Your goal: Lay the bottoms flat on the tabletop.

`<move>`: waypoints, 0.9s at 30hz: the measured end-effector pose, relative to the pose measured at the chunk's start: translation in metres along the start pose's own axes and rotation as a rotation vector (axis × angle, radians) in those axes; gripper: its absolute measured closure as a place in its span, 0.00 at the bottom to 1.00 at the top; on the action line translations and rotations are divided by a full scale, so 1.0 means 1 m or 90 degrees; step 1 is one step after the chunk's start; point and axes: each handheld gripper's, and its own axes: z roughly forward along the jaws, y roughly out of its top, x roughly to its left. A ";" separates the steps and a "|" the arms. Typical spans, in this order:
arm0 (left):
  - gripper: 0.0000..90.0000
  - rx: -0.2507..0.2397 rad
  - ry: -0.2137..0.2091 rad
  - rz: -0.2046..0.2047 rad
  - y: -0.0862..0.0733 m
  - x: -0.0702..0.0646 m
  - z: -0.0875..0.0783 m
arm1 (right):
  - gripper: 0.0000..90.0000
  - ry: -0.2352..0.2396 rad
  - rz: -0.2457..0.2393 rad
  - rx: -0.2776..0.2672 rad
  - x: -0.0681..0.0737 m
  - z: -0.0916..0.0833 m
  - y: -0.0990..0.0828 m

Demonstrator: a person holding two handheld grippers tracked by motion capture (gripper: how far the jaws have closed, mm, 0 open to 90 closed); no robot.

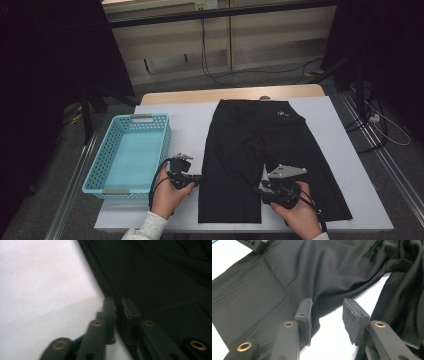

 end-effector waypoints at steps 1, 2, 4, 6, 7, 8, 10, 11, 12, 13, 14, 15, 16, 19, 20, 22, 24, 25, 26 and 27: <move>0.97 0.003 -0.003 -0.002 0.000 0.000 0.000 | 0.63 -0.002 0.007 0.000 -0.001 0.000 0.001; 0.99 0.007 -0.004 -0.001 0.001 0.001 0.000 | 0.62 -0.002 0.013 -0.003 -0.002 0.000 0.001; 1.00 0.010 -0.005 -0.007 0.001 0.001 -0.001 | 0.60 -0.002 0.022 -0.013 -0.005 0.000 0.003; 1.00 0.016 -0.005 -0.010 0.001 0.002 -0.003 | 0.60 0.000 0.030 -0.027 -0.007 -0.001 0.006; 1.00 0.013 -0.004 -0.015 0.001 0.003 -0.003 | 0.60 0.002 0.033 -0.034 -0.008 -0.002 0.006; 1.00 0.015 -0.005 -0.018 0.001 0.004 -0.004 | 0.60 0.002 0.036 -0.037 -0.008 -0.002 0.007; 1.00 0.017 -0.006 -0.018 0.001 0.006 -0.006 | 0.60 0.003 0.035 -0.042 -0.007 -0.001 0.008; 1.00 0.013 -0.007 -0.022 0.001 0.006 -0.006 | 0.60 0.004 0.033 -0.043 -0.006 0.001 0.009; 1.00 0.012 -0.007 -0.023 0.001 0.006 -0.006 | 0.60 0.007 0.031 -0.040 -0.005 0.002 0.009; 1.00 0.012 -0.007 -0.021 0.001 0.006 -0.007 | 0.61 0.009 0.027 -0.038 -0.005 0.004 0.010; 1.00 0.011 -0.006 -0.020 0.002 0.006 -0.007 | 0.62 0.009 0.030 -0.034 -0.005 0.005 0.011; 1.00 0.011 -0.005 -0.021 0.002 0.005 -0.006 | 0.62 0.009 0.034 -0.035 -0.005 0.008 0.012; 1.00 0.011 -0.005 -0.021 0.002 0.005 -0.006 | 0.62 0.007 0.042 -0.036 -0.006 0.010 0.013; 1.00 0.012 -0.002 -0.019 0.002 0.006 -0.007 | 0.62 -0.001 0.040 -0.028 -0.010 0.016 0.015; 1.00 0.010 -0.002 -0.020 0.002 0.006 -0.008 | 0.63 0.000 0.043 -0.022 -0.010 0.018 0.014; 1.00 0.006 -0.001 -0.026 0.002 0.008 -0.010 | 0.65 -0.001 0.030 -0.003 -0.011 0.022 0.013; 1.00 0.004 -0.001 -0.025 0.002 0.009 -0.012 | 0.72 -0.011 0.014 -0.009 -0.011 0.023 0.012; 1.00 0.000 -0.001 -0.030 0.001 0.009 -0.012 | 0.76 -0.011 0.010 -0.006 -0.011 0.022 0.012; 1.00 0.002 -0.001 -0.027 0.001 0.010 -0.013 | 0.79 -0.007 0.005 -0.003 -0.012 0.022 0.012; 1.00 0.000 -0.002 -0.030 0.001 0.010 -0.014 | 0.84 0.002 0.005 -0.003 -0.013 0.021 0.011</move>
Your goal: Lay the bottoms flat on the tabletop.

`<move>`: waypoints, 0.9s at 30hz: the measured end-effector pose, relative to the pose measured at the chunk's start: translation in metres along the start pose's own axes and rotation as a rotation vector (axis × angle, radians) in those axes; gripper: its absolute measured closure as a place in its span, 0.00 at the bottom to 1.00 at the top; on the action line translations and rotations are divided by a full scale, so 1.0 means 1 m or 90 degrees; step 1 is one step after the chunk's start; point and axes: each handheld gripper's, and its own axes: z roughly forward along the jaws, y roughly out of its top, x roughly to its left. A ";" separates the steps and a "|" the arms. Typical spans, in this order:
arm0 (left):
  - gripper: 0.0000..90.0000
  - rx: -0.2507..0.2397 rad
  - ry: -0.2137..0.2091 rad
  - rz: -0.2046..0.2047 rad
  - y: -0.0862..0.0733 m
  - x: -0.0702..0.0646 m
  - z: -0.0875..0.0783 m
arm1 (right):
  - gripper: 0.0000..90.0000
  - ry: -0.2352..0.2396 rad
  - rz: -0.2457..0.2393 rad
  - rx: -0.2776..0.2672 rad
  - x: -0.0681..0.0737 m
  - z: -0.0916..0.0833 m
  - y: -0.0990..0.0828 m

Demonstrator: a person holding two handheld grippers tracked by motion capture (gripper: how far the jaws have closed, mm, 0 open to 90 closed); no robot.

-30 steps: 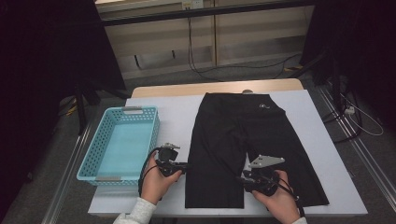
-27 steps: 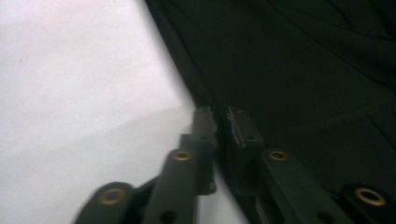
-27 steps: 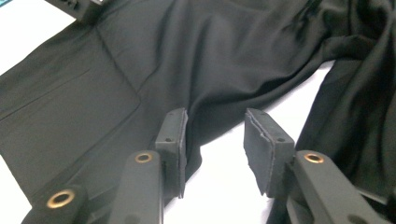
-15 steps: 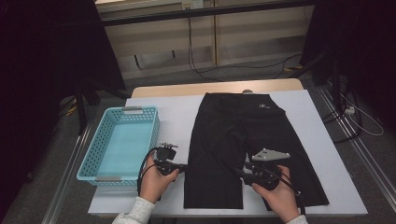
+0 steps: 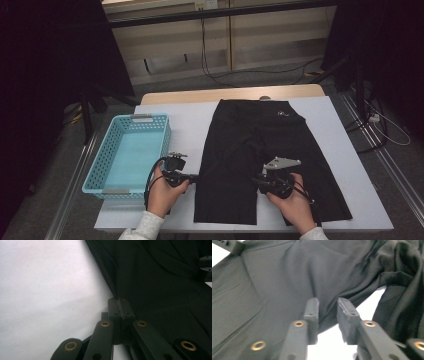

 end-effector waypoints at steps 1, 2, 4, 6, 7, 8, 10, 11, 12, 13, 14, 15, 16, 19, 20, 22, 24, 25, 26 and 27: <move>1.00 0.000 -0.002 -0.002 0.000 0.000 0.000 | 0.88 0.009 0.007 0.001 -0.001 -0.001 0.000; 1.00 0.000 -0.002 -0.002 0.000 0.000 -0.001 | 0.94 0.020 0.011 0.002 -0.002 -0.001 -0.001; 1.00 0.000 -0.002 -0.001 0.000 -0.001 -0.001 | 0.99 0.035 0.011 0.003 -0.002 -0.001 -0.001; 1.00 0.003 0.005 0.002 0.001 0.000 -0.003 | 1.00 0.044 0.004 0.006 0.001 -0.001 -0.001; 1.00 -0.002 0.009 0.000 0.001 0.000 -0.004 | 1.00 0.052 0.001 0.008 0.003 -0.001 0.000; 1.00 -0.001 0.007 0.002 0.001 0.001 -0.005 | 1.00 0.062 0.001 0.010 0.005 0.000 0.000; 1.00 -0.005 0.005 -0.004 0.002 0.003 -0.008 | 1.00 0.078 -0.010 0.020 0.011 0.002 0.000; 1.00 -0.009 0.005 -0.010 0.002 0.003 -0.009 | 1.00 0.078 -0.021 0.019 0.014 0.003 0.000; 1.00 -0.010 0.006 -0.010 0.001 0.004 -0.010 | 1.00 0.080 -0.028 0.023 0.016 0.003 0.001; 1.00 -0.011 0.008 -0.010 0.001 0.004 -0.010 | 1.00 0.083 -0.036 0.025 0.018 0.003 0.002; 1.00 -0.008 0.008 -0.011 0.001 0.005 -0.010 | 0.96 0.081 -0.045 0.022 0.018 0.001 0.002; 1.00 -0.006 0.009 -0.011 0.001 0.005 -0.010 | 0.90 0.073 -0.052 0.018 0.018 -0.001 0.002; 1.00 -0.002 0.008 -0.008 0.001 0.006 -0.009 | 0.83 0.063 -0.059 0.015 0.017 -0.004 0.003; 1.00 -0.005 0.008 -0.009 0.001 0.005 -0.008 | 0.70 0.050 -0.059 -0.008 0.007 -0.017 0.007; 0.99 -0.007 0.008 -0.009 0.001 0.004 -0.007 | 0.66 0.040 -0.053 -0.020 0.002 -0.023 0.008; 0.98 -0.006 0.007 -0.008 0.001 0.005 -0.007 | 0.62 0.025 -0.043 -0.038 -0.010 -0.036 0.008; 0.95 -0.010 0.009 0.003 0.001 0.005 -0.006 | 0.59 0.003 -0.023 -0.053 -0.024 -0.047 0.005; 0.89 -0.020 0.011 0.018 0.001 0.006 -0.006 | 0.58 -0.009 -0.018 -0.058 -0.032 -0.052 0.004; 0.77 -0.036 0.016 0.027 0.000 0.006 -0.005 | 0.57 -0.025 -0.016 -0.063 -0.039 -0.057 0.002; 0.70 -0.040 0.015 0.030 0.000 0.007 -0.004 | 0.56 -0.046 -0.017 -0.066 -0.047 -0.062 -0.001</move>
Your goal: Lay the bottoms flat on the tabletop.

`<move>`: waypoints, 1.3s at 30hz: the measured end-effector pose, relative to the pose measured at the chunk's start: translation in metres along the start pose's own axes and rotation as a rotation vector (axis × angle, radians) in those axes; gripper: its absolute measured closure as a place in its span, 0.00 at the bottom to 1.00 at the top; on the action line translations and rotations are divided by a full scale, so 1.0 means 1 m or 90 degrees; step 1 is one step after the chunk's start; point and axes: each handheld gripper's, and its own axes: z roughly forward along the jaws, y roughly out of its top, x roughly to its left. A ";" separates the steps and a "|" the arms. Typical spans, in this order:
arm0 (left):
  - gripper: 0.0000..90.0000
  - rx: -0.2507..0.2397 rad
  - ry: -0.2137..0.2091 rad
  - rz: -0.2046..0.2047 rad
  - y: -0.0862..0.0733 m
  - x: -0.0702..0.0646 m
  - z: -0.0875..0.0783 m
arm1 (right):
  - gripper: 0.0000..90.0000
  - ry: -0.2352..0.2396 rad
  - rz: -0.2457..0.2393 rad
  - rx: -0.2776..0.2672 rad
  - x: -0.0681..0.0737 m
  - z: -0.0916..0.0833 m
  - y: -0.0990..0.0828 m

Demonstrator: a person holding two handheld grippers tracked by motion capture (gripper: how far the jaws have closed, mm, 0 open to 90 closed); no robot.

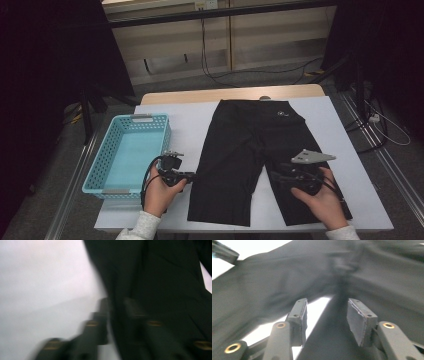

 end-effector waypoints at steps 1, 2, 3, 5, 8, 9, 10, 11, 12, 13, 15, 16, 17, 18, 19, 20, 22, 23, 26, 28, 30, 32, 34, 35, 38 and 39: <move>0.66 -0.003 -0.006 0.000 0.000 0.001 0.001 | 0.55 -0.022 0.002 0.000 -0.008 -0.004 -0.003; 0.60 -0.004 -0.010 0.006 0.000 0.001 0.002 | 0.54 -0.044 0.005 0.000 -0.015 -0.008 -0.006; 0.52 -0.012 -0.002 0.014 -0.001 0.001 0.004 | 0.53 -0.060 0.010 0.002 -0.023 -0.012 -0.009; 0.41 -0.019 0.006 0.023 -0.001 0.002 0.007 | 0.52 -0.093 0.016 0.011 -0.035 -0.018 -0.016; 0.34 -0.020 0.013 0.037 -0.002 0.003 0.009 | 0.52 -0.140 0.028 0.025 -0.052 -0.023 -0.024; 0.32 -0.021 0.014 0.038 -0.001 0.003 0.009 | 0.52 -0.155 0.032 0.028 -0.056 -0.024 -0.027; 0.30 -0.026 0.017 0.041 -0.001 0.002 0.009 | 0.52 -0.164 0.036 0.032 -0.060 -0.025 -0.030; 0.29 -0.031 0.022 0.044 -0.001 0.001 0.009 | 0.52 -0.174 0.035 0.039 -0.063 -0.026 -0.032; 0.28 -0.032 0.018 0.046 0.000 0.000 0.009 | 0.52 -0.183 0.038 0.046 -0.065 -0.026 -0.034; 0.28 -0.034 0.019 0.047 0.000 0.000 0.010 | 0.53 -0.191 0.041 0.053 -0.068 -0.027 -0.036; 0.28 -0.030 0.016 0.050 0.000 0.000 0.010 | 0.55 -0.198 0.054 0.051 -0.074 -0.030 -0.039; 0.28 -0.026 0.017 0.050 0.000 0.000 0.010 | 0.55 -0.208 0.059 0.053 -0.076 -0.032 -0.040; 0.27 -0.030 0.020 0.050 0.000 0.000 0.011 | 0.57 -0.215 0.066 0.054 -0.079 -0.034 -0.042; 0.27 -0.031 0.023 0.050 -0.001 0.001 0.011 | 0.60 -0.214 0.078 0.057 -0.082 -0.036 -0.044; 0.26 -0.030 0.024 0.049 -0.001 0.000 0.011 | 0.61 -0.217 0.090 0.064 -0.085 -0.037 -0.046; 0.26 -0.026 0.022 0.050 -0.001 0.000 0.011 | 0.62 -0.223 0.094 0.070 -0.087 -0.038 -0.049; 0.26 -0.027 0.021 0.050 -0.001 0.000 0.012 | 0.68 -0.208 0.117 0.085 -0.092 -0.038 -0.054; 0.26 -0.027 0.022 0.051 -0.001 0.000 0.012 | 0.72 -0.200 0.128 0.072 -0.093 -0.038 -0.056; 0.26 -0.029 0.023 0.048 0.000 -0.001 0.012 | 0.83 -0.188 0.131 0.077 -0.091 -0.039 -0.056; 0.25 -0.027 0.025 0.049 0.000 -0.001 0.012 | 0.91 -0.175 0.128 0.081 -0.088 -0.039 -0.055; 0.25 -0.026 0.025 0.049 0.000 -0.001 0.012 | 0.99 -0.158 0.122 0.087 -0.087 -0.039 -0.055; 0.25 -0.030 0.029 0.048 0.000 -0.001 0.012 | 1.00 -0.152 0.127 0.097 -0.086 -0.042 -0.055; 0.24 -0.030 0.030 0.047 -0.001 0.000 0.012 | 1.00 -0.149 0.131 0.100 -0.088 -0.046 -0.057; 0.24 -0.027 0.026 0.046 -0.001 0.000 0.011 | 1.00 -0.146 0.131 0.096 -0.089 -0.047 -0.059; 0.24 -0.020 0.022 0.044 -0.001 0.000 0.013 | 1.00 -0.138 0.142 0.096 -0.090 -0.052 -0.061; 0.24 -0.017 0.023 0.045 -0.002 -0.001 0.013 | 1.00 -0.135 0.144 0.096 -0.090 -0.053 -0.062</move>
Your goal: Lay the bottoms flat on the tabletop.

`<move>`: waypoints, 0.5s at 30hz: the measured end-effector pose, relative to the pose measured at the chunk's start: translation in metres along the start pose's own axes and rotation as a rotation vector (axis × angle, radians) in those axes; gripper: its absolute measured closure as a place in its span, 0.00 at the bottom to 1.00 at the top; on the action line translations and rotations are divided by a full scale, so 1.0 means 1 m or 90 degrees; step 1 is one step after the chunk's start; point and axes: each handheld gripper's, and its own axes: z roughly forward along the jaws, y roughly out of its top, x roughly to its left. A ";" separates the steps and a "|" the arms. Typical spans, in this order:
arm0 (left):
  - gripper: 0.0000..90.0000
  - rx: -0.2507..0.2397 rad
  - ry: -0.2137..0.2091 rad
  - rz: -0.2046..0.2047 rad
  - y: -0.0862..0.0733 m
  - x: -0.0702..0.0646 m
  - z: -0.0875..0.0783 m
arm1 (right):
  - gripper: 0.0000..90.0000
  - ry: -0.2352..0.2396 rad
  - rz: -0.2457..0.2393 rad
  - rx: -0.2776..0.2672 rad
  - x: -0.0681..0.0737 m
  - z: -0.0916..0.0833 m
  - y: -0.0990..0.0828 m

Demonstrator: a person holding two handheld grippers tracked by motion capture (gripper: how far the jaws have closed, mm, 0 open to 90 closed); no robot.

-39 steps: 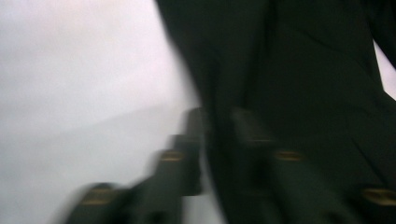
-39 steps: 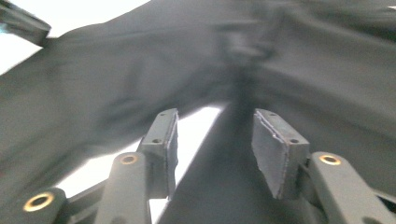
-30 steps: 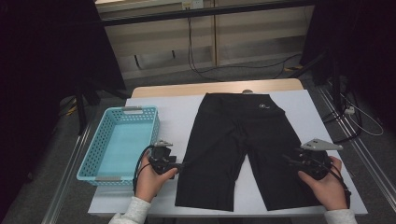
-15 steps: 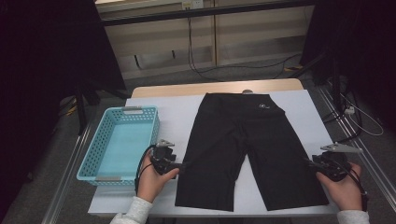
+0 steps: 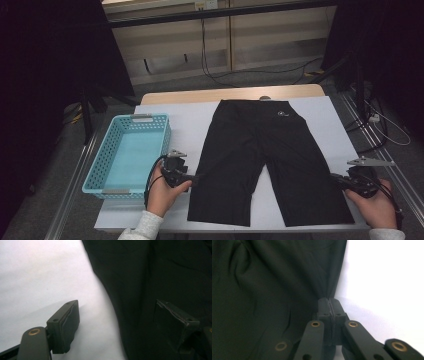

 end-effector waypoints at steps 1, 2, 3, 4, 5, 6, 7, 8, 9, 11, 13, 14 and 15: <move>0.24 0.000 0.002 0.003 0.000 -0.001 0.000 | 1.00 0.003 -0.003 0.000 0.000 -0.001 -0.001; 0.24 0.001 0.004 0.003 0.000 -0.001 0.000 | 1.00 0.004 -0.001 0.000 0.001 -0.001 -0.001; 0.24 0.001 0.006 0.002 0.000 -0.001 0.000 | 1.00 0.002 -0.007 0.003 0.001 -0.003 -0.002; 0.24 0.002 0.006 0.003 0.000 -0.001 0.000 | 1.00 0.000 -0.013 0.004 0.002 -0.003 -0.002; 0.24 0.002 0.006 0.002 0.000 -0.001 0.000 | 0.99 0.001 -0.016 0.003 0.003 -0.003 -0.003; 0.24 0.003 0.007 0.003 0.000 -0.001 0.000 | 0.98 0.004 -0.016 0.002 0.003 -0.003 -0.003; 0.24 0.004 0.008 0.005 0.000 -0.002 0.000 | 0.94 0.006 -0.014 0.002 0.003 -0.003 -0.003; 0.25 0.005 0.008 0.005 0.000 -0.002 0.000 | 0.86 0.005 -0.020 -0.003 0.003 -0.002 -0.003; 0.25 0.006 0.007 0.004 0.000 -0.002 0.000 | 0.82 0.005 -0.022 -0.007 0.003 -0.002 -0.003; 0.24 0.005 0.009 0.007 0.000 -0.003 0.001 | 0.72 0.004 -0.032 -0.018 0.005 0.000 -0.002; 0.24 0.004 0.011 0.008 0.000 -0.004 0.001 | 0.72 0.000 -0.055 -0.021 0.009 0.000 0.001; 0.23 0.006 0.011 0.012 0.000 -0.004 0.001 | 0.69 0.000 -0.069 -0.027 0.012 0.001 0.003; 0.23 0.004 0.013 0.012 0.000 -0.004 0.002 | 0.66 0.003 -0.076 -0.035 0.015 0.001 0.005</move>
